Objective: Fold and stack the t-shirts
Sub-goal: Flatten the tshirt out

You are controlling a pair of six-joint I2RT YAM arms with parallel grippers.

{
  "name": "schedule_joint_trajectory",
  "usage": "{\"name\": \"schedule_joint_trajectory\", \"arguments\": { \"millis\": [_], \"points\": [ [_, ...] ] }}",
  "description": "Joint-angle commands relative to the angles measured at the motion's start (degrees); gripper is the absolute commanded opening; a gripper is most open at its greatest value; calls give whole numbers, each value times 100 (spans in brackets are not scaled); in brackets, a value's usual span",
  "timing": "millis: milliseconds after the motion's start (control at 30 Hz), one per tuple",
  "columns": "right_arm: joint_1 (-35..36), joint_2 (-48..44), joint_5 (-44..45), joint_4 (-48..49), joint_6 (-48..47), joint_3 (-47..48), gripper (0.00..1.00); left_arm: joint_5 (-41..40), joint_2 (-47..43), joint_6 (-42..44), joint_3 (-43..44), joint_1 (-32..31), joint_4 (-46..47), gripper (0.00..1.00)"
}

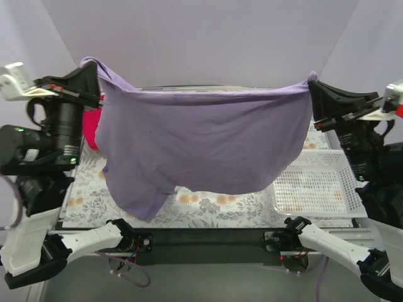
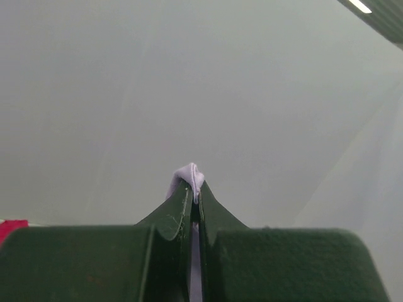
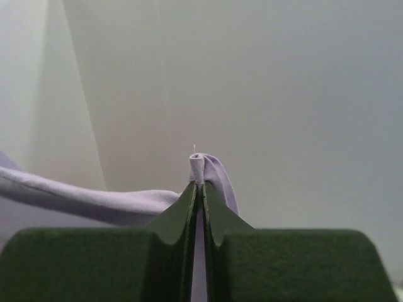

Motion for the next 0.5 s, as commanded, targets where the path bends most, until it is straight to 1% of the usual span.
{"name": "schedule_joint_trajectory", "arguments": {
  "millis": [0, 33, 67, 100, 167, 200, 233, 267, 300, 333, 367, 400, 433, 467],
  "points": [
    [-11, 271, 748, 344, -97, -612, 1, -913, 242, 521, -1343, -8, 868, 0],
    [-11, 324, 871, 450, -88, -806, 1, -1072, 216, 662, -1654, -8, 1177, 0],
    [-19, 368, 1020, 564, -88, -1216, 1, -1160, 224, 776, -1927, -8, 1467, 0],
    [-19, 421, 1326, 774, -71, -1403, 1, -1265, 259, 1030, -2452, 10, 2071, 0],
    [-37, 622, 1801, 969, -70, -1912, 1, -1258, 522, 1032, -2694, 97, 2261, 0],
    [-150, 710, 1891, 1161, -44, -2072, 1, -1223, 654, 989, -2764, 185, 2296, 0],
    [-247, 920, 1901, 1207, 95, -2178, 1, -944, 916, 727, -2904, 499, 2218, 0],
    [-396, 1044, 1718, 1233, 175, -2361, 1, -645, 1066, 464, -2966, 754, 2122, 0],
    [-737, 1158, 1577, 1251, 324, -2450, 1, -294, 1225, 183, -3002, 1061, 1851, 0],
    [-914, 1420, 1445, 1425, 456, -2521, 1, 457, 1600, -64, -3124, 1682, 1814, 0],
    [-1090, 1580, 1244, 1470, 614, -2582, 1, 665, 1822, -301, -3204, 1923, 1831, 0],
    [-1396, 1747, 1172, 1549, 676, -2626, 1, 789, 2067, -286, -3274, 2074, 2066, 0],
    [-1512, 2114, 1163, 1585, 703, -2609, 1, 868, 2618, -225, -3283, 2258, 2164, 0],
    [-1601, 2318, 1136, 1620, 703, -2566, 1, 956, 2919, -77, -3170, 2303, 2243, 0]
  ]
}}
